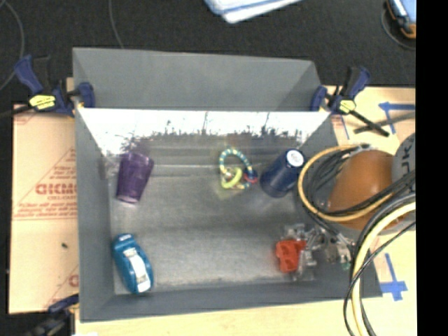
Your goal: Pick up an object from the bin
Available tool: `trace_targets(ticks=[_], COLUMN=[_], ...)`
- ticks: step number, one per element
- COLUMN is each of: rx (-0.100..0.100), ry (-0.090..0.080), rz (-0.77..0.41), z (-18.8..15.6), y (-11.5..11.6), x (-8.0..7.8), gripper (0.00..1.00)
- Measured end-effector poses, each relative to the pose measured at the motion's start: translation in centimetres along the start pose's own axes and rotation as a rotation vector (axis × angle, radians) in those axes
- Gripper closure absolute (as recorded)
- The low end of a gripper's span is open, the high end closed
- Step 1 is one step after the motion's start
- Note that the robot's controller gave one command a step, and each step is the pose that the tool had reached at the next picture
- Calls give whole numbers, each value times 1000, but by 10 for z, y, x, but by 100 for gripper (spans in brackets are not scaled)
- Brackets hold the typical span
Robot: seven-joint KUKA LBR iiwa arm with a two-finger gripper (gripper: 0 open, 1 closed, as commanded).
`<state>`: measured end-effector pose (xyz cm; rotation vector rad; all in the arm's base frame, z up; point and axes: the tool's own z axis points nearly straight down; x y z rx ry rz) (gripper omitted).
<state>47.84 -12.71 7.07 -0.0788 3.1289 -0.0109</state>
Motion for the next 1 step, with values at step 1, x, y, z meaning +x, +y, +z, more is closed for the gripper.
trace_targets(ticks=[1], rx=[0], ry=[-3], rz=[0], z=[-1], y=[0], x=[-1], gripper=[0])
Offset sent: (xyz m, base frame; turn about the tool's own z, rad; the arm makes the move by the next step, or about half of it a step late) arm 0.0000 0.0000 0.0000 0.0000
